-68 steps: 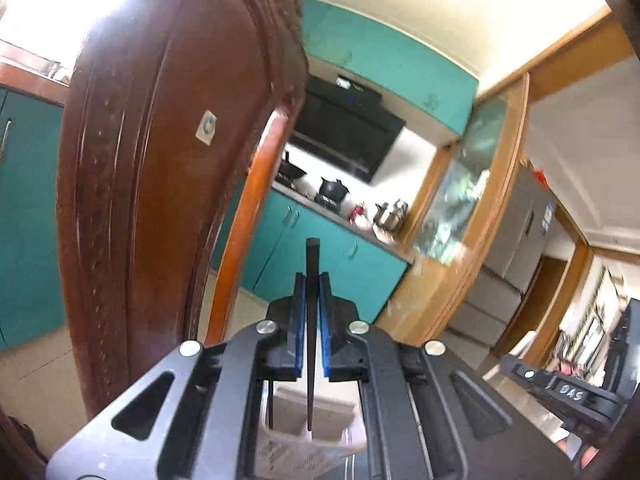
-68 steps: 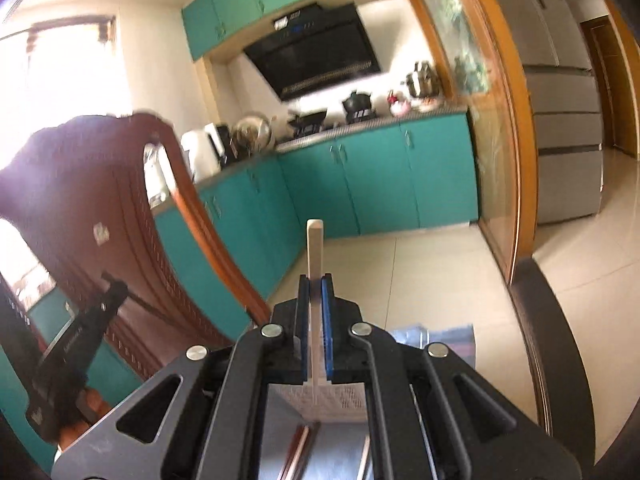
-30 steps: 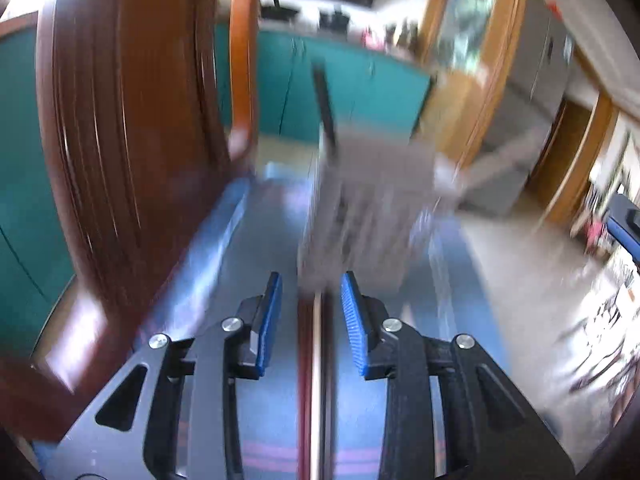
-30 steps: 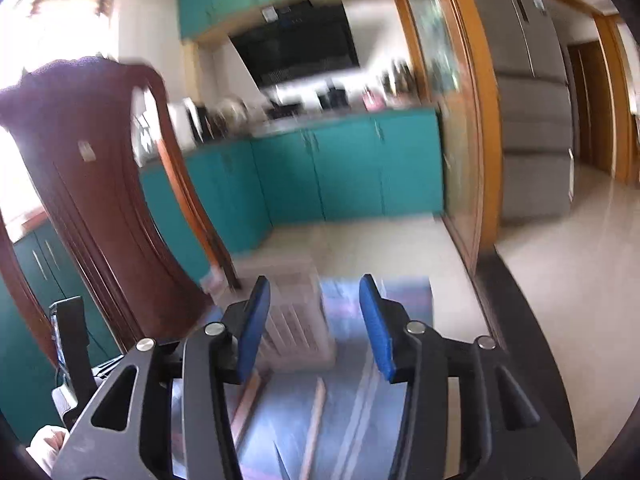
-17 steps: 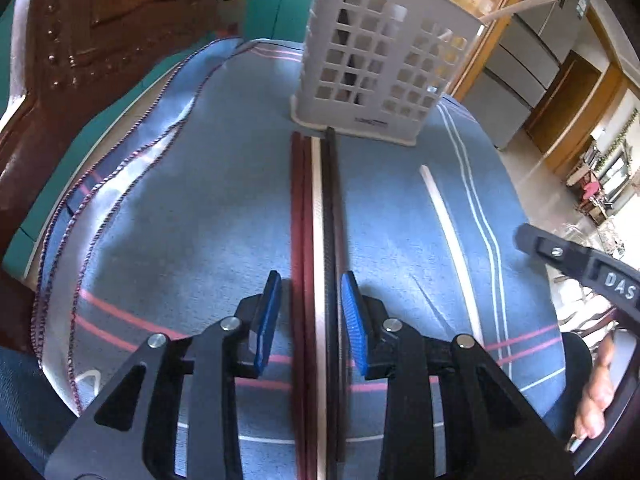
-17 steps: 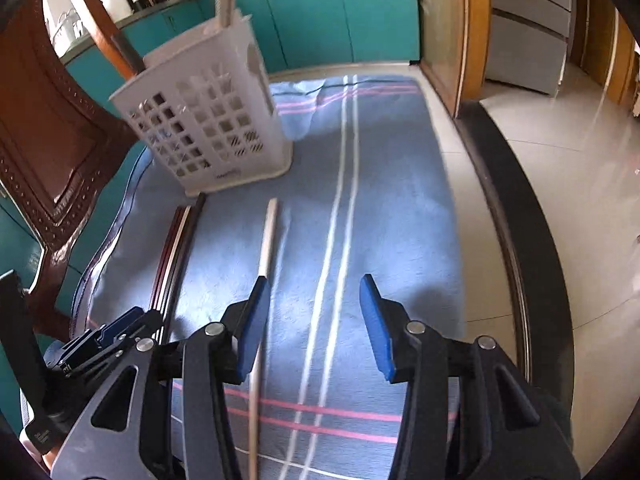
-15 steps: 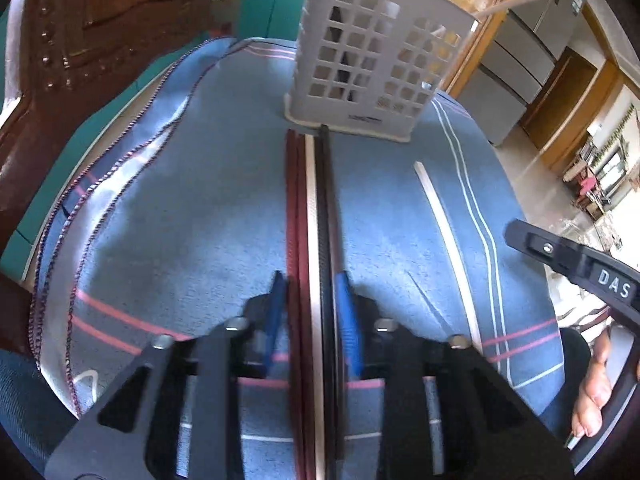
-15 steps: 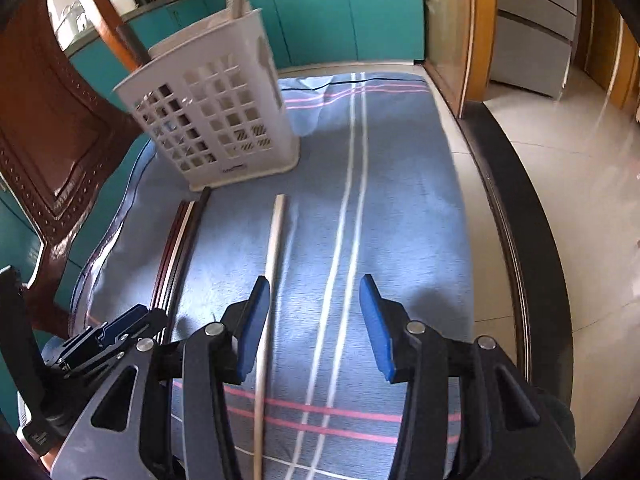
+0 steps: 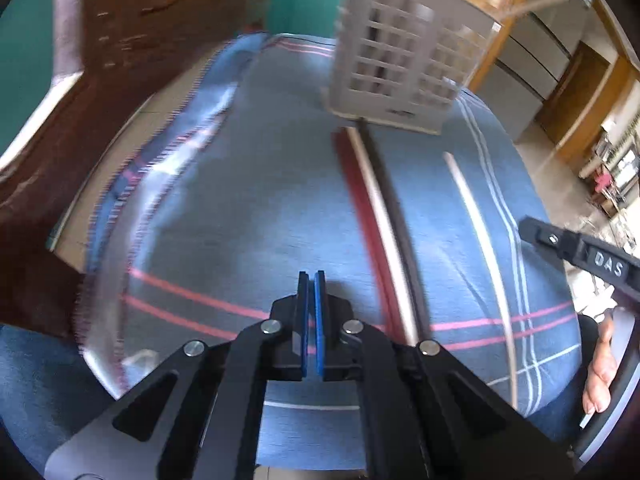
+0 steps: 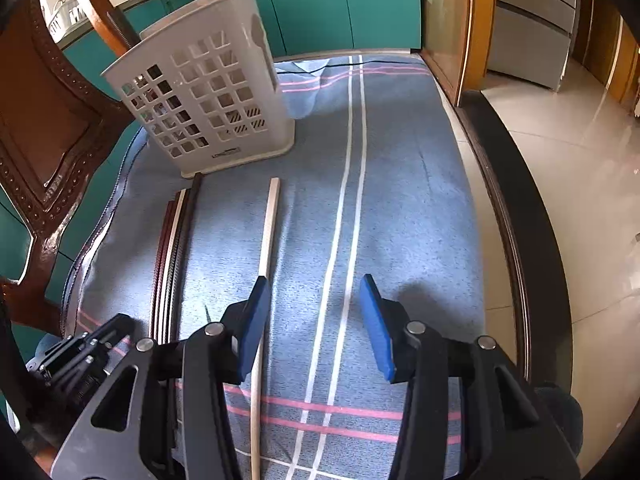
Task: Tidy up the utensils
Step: 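Move both tools back over the remaining chopsticks on the cloth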
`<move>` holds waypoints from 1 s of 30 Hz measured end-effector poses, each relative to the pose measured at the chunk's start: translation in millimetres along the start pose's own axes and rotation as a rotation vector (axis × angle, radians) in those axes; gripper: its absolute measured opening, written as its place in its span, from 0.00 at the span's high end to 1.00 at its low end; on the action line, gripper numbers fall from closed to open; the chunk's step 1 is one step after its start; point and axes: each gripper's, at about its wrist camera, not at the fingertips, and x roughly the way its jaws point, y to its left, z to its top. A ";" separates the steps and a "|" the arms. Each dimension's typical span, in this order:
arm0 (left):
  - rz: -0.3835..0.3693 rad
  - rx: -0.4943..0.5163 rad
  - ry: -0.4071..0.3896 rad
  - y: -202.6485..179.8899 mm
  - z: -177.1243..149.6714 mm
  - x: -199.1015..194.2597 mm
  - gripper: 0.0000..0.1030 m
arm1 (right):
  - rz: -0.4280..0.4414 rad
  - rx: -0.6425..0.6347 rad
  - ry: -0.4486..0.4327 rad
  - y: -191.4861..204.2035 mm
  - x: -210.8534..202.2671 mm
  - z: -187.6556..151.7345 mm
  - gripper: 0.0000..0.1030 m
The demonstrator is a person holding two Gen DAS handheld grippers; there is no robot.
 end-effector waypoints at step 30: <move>-0.106 0.069 0.007 -15.2 6.6 5.4 0.99 | 0.023 -0.016 0.040 -1.7 13.6 -13.6 0.49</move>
